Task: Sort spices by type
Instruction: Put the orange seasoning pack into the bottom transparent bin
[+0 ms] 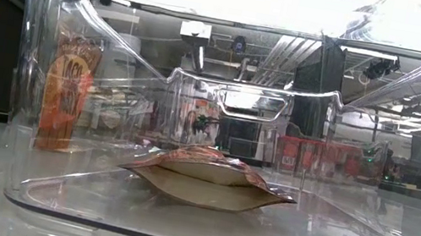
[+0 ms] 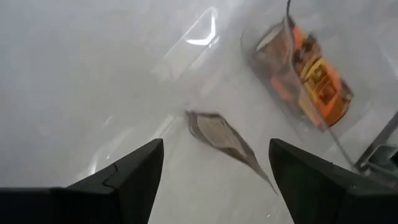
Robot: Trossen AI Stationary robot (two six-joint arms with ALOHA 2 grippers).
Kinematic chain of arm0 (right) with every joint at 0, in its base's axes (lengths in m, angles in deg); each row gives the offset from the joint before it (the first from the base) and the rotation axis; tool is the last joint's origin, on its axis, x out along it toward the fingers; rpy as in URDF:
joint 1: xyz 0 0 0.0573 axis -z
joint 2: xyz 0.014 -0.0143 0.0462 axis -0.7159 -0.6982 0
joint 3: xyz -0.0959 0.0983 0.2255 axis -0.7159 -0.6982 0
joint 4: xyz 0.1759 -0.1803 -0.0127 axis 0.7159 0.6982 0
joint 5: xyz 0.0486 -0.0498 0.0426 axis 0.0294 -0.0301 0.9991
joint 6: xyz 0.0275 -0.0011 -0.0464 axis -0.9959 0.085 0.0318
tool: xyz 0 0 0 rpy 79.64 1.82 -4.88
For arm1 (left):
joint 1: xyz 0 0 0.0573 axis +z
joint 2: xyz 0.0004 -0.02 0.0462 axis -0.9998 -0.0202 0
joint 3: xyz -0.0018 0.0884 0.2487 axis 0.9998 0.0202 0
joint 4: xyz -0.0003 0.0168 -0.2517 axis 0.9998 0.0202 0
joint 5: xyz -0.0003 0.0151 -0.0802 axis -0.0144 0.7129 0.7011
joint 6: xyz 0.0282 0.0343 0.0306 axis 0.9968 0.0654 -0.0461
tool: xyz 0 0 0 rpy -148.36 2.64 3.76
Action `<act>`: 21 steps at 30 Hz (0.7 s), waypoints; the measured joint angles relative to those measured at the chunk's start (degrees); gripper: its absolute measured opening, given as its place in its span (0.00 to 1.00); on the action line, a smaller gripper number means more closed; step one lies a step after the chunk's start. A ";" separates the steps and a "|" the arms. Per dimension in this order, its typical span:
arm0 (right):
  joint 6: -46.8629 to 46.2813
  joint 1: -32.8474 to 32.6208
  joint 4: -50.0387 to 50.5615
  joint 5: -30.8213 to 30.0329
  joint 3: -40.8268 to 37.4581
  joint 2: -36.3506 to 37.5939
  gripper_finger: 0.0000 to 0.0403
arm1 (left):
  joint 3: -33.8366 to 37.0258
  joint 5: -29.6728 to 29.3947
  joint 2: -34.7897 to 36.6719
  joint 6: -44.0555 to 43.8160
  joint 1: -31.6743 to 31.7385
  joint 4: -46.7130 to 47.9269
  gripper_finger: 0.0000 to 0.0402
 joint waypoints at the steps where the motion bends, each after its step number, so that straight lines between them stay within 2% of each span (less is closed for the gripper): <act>1: 0.50 0.00 -0.02 -0.07 0.00 0.00 0.59 | 0.00 0.00 -0.61 -0.85 -0.80 0.20 0.69; 8: 2.44 0.00 -0.01 -1.22 0.00 0.00 0.59 | 0.00 -2.91 -2.17 -8.84 -5.67 -0.53 0.69; 13: 3.38 0.30 -0.01 -1.80 0.00 -0.02 0.59 | 0.00 -4.56 -2.65 -11.60 -6.15 -0.69 0.69; 21: 4.71 0.33 -0.01 -2.11 0.00 -0.02 0.59 | 0.09 -1.34 -8.65 -11.30 -6.17 -5.33 0.69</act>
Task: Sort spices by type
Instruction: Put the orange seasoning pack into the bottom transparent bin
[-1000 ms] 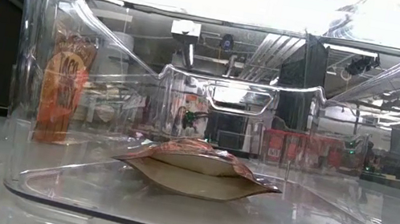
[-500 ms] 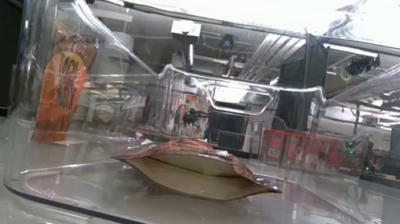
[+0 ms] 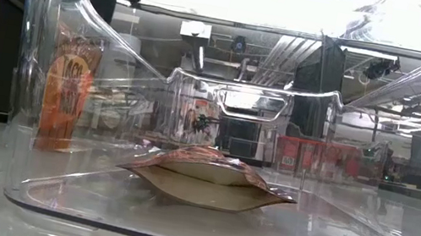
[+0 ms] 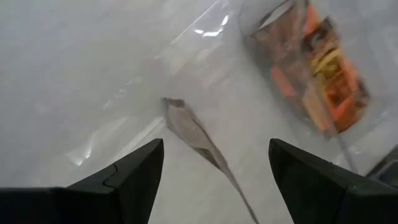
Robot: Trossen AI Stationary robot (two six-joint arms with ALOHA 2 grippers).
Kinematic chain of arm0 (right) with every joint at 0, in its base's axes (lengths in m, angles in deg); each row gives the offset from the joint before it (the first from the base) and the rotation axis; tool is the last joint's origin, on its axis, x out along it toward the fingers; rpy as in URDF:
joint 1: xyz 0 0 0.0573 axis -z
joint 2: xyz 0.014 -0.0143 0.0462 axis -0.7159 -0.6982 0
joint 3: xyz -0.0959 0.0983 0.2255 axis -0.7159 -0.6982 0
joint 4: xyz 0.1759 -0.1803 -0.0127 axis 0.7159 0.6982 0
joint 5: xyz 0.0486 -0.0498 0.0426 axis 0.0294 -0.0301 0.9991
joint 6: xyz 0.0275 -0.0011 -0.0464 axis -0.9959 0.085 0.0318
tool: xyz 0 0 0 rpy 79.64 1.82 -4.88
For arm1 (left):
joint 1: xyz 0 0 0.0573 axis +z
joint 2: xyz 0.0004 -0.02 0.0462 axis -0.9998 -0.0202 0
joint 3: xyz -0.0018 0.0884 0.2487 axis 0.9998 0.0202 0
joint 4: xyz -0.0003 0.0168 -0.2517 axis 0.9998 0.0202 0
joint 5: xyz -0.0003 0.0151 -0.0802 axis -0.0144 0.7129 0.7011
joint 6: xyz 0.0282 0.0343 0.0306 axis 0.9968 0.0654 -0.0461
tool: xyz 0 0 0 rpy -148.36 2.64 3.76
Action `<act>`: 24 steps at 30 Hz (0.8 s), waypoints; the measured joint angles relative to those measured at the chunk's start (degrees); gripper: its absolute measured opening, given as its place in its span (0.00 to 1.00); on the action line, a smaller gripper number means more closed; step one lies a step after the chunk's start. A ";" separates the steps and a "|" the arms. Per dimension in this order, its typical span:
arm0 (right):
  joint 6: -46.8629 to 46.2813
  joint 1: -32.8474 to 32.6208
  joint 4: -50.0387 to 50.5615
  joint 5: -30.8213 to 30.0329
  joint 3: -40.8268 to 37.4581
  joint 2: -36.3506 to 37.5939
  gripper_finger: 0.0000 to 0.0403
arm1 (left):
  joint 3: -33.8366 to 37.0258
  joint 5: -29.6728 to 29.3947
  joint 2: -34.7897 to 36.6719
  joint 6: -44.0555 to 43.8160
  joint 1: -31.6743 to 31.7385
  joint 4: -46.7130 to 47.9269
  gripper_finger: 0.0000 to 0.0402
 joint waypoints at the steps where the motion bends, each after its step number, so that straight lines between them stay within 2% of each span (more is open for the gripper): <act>1: 0.02 0.00 0.00 -0.01 0.00 0.00 0.59 | 0.00 0.12 -0.68 0.01 0.00 0.21 0.69; 7: 0.23 0.00 -0.02 -0.02 0.00 0.00 0.59 | 1.34 0.42 -3.39 0.38 -0.28 2.18 0.69; 12: 1.45 0.02 -0.01 -0.08 0.00 0.00 0.59 | 4.42 4.01 -5.38 -0.03 -0.09 -3.30 0.69; 19: 1.43 0.02 0.00 -0.48 0.00 0.00 0.59 | 7.30 4.43 -6.41 -0.92 0.00 -8.87 0.69; 24: 1.39 0.02 0.00 -0.50 0.00 0.00 0.59 | 9.74 4.18 -6.41 -0.05 0.02 -9.93 0.58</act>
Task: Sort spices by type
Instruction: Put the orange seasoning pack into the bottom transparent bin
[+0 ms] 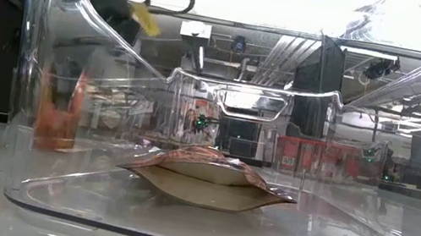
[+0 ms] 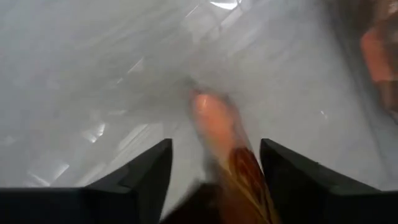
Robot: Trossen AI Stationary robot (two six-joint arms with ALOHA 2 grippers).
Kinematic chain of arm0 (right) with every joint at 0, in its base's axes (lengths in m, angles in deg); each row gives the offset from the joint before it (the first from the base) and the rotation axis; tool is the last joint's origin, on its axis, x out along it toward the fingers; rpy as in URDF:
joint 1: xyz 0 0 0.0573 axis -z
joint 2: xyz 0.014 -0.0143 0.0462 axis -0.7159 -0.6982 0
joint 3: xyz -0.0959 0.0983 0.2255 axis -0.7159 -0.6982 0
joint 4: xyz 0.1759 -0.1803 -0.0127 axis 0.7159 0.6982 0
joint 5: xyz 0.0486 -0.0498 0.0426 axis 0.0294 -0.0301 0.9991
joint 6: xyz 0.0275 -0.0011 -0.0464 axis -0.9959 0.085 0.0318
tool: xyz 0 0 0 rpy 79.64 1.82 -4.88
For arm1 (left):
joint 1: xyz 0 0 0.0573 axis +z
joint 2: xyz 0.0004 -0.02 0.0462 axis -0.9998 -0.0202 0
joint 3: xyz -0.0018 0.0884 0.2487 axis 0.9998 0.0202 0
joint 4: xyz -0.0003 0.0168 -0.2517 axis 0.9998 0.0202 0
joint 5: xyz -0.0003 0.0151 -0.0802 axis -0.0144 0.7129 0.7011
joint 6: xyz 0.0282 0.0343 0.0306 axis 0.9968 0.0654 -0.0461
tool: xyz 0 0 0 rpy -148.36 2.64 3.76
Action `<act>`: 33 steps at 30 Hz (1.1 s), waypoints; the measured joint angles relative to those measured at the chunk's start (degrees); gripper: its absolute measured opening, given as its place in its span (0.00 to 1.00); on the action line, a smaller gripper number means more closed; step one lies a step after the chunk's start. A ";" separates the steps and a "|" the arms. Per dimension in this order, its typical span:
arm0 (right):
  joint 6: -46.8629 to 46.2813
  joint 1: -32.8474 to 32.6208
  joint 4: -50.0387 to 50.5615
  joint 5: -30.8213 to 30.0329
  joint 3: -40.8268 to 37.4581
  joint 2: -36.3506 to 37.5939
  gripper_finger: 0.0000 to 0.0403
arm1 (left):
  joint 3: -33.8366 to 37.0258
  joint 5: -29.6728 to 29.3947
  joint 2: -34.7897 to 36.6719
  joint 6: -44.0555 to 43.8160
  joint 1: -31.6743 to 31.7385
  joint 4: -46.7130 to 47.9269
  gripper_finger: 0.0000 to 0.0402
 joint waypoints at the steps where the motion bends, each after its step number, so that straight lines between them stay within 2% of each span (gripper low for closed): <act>1: 0.05 0.00 0.00 0.00 0.00 0.00 0.59 | 0.97 0.07 0.00 -0.02 -0.01 -1.17 0.54; 5: 0.05 0.00 -0.02 -0.41 0.00 0.00 0.59 | 3.48 0.44 0.00 0.36 -0.02 -3.68 0.33; 9: 0.05 0.00 -0.01 -0.76 0.00 0.00 0.59 | 3.75 0.46 1.08 3.64 -0.02 -4.19 0.08; 10: -0.08 0.00 0.00 -0.81 0.00 0.00 0.59 | 3.75 0.34 1.94 4.49 0.08 -4.11 0.05; 13: -0.25 0.00 -0.02 -0.81 0.00 0.00 0.59 | 3.75 0.23 6.36 7.59 1.21 -1.85 0.06; 17: -0.19 0.00 0.00 -1.04 0.00 0.00 0.59 | 3.75 0.01 16.27 15.66 4.15 2.89 0.05; 20: -0.19 -0.15 0.00 -1.72 0.00 0.00 0.59 | 3.74 2.72 24.80 28.38 6.55 0.95 0.05; 23: -0.24 -0.15 0.00 -1.88 0.00 0.00 0.59 | 2.87 11.31 29.71 45.04 8.32 -4.04 0.05; 25: -0.86 0.02 0.00 -1.90 0.00 0.00 0.59 | 0.27 14.02 29.13 51.61 8.72 -3.88 0.05; 27: -1.89 0.36 -0.02 -1.95 0.00 0.00 0.59 | -3.02 14.28 25.47 56.87 8.71 -2.87 0.05; 33: -2.89 1.03 0.00 -1.74 0.00 0.03 0.59 | -16.24 15.32 7.76 71.88 7.04 -1.77 0.05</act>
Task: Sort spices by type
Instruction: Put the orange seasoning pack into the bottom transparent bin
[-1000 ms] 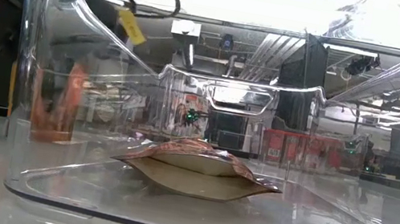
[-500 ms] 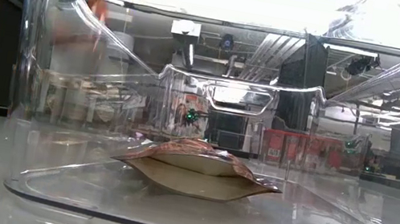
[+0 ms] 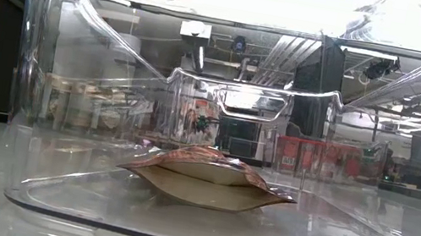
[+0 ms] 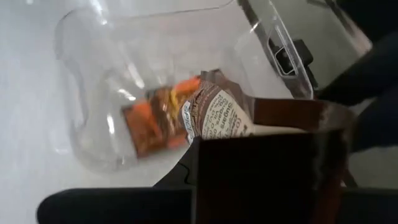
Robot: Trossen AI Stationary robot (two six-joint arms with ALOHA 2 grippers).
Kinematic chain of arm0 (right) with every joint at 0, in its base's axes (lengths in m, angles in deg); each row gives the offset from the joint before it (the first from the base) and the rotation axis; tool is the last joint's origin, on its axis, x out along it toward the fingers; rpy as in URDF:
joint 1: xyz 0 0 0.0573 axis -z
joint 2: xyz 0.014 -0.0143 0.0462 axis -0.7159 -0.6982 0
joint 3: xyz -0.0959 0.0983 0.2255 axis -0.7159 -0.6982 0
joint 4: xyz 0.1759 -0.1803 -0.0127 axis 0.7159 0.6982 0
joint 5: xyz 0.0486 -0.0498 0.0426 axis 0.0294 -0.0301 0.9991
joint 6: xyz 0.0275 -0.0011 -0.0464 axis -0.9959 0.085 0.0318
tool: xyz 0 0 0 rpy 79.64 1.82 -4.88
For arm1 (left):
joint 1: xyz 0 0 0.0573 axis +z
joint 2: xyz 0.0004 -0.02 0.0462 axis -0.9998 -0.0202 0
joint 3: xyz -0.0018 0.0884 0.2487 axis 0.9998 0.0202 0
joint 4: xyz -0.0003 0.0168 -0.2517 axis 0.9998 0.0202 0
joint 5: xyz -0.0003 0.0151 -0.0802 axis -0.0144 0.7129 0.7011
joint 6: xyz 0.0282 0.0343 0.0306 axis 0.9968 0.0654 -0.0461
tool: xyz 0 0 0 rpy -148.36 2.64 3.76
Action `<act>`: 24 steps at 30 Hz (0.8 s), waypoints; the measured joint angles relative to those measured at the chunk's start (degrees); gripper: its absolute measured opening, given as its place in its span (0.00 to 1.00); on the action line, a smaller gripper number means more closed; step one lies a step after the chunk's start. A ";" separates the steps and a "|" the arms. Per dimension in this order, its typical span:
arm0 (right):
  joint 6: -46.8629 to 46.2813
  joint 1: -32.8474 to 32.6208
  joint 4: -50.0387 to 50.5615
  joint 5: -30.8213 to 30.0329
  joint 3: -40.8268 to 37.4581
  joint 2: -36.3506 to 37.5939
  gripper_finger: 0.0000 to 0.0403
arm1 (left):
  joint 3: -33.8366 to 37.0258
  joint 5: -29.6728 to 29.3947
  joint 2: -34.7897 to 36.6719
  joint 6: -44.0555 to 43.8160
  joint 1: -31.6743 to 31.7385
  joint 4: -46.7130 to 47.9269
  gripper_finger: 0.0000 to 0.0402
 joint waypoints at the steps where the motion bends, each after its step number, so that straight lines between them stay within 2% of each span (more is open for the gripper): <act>1: 0.27 0.00 -0.01 0.20 0.00 0.18 0.59 | -2.67 0.52 -3.13 1.72 -0.09 0.29 0.05; 6: -0.36 -0.02 0.00 0.32 0.00 1.62 0.59 | -16.56 5.29 -16.53 7.56 -0.41 3.25 0.06; 10: -1.55 -0.02 -0.01 0.68 0.00 1.92 0.59 | -24.04 7.22 -24.23 10.69 -1.46 9.63 0.06; 14: -1.43 -0.02 0.09 2.58 0.00 2.07 0.59 | -25.87 12.48 -29.39 8.57 -2.10 11.63 0.07; 17: -1.39 -0.09 0.06 2.94 0.00 2.07 0.59 | -25.87 12.44 -32.46 6.47 -2.69 11.03 0.11; 24: -1.36 -0.04 0.09 2.91 0.00 2.07 0.59 | -25.87 12.61 -35.31 2.97 -3.25 10.72 0.31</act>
